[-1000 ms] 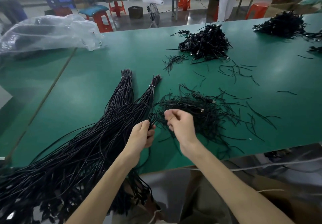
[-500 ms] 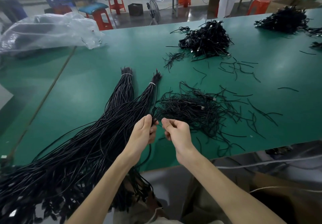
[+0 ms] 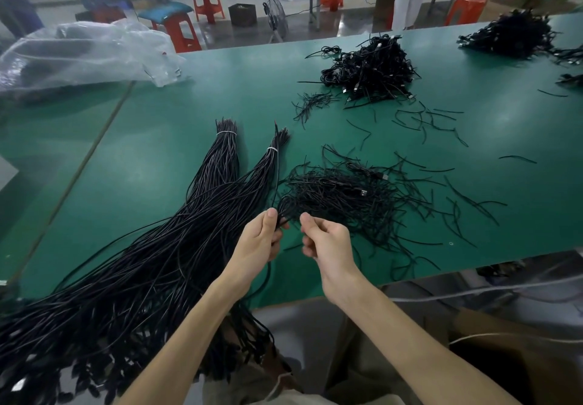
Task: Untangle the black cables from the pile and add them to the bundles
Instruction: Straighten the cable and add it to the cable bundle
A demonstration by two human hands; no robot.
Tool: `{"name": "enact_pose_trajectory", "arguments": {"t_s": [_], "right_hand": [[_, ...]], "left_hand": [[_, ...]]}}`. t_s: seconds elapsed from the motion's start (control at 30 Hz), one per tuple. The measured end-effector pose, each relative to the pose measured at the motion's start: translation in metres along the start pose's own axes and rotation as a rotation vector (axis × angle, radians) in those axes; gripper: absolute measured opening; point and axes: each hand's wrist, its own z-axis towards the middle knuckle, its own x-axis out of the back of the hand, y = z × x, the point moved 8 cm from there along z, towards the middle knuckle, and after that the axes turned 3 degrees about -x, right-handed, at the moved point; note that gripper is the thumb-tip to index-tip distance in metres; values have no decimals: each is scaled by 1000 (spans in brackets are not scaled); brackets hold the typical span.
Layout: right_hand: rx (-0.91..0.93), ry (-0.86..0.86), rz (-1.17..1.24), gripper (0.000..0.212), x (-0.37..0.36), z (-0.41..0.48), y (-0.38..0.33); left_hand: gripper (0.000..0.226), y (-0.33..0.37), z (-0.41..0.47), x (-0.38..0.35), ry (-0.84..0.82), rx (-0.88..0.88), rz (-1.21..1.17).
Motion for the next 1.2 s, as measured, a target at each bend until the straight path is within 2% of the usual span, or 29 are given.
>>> {"name": "enact_pose_trajectory", "arguments": {"t_s": [0.23,0.33,0.53,0.6,0.7,0.9,1.0,1.1,1.2], "right_hand": [[41,-7,-67,28,-9,-9,2],[41,-11,-67,24,-12,-11,6],[46,-101,-100,21,-15,-9,11],[55,-159,-139,24,-14,-7,9],[47,-260,-106,44,-9,-2,2],[107,-679,-107,68,-25,-5,-27],[81,-806,-130,86,-35,-13,-32],[49,-943,-163,80,-46,-24,-28],[72,-952,-242,67,-52,-27,-22]], "left_hand": [[48,3,0,0,17,-91,146],[54,3,1,1,28,-125,236],[43,4,-1,5,35,-123,177],[42,3,-2,4,-8,-83,127],[43,-1,-6,5,-128,14,37],[44,-2,-22,-3,-476,160,-156],[42,3,-29,-7,-563,178,-198],[40,6,-34,-8,-602,176,-226],[38,6,-33,-5,-572,166,-224]]}}
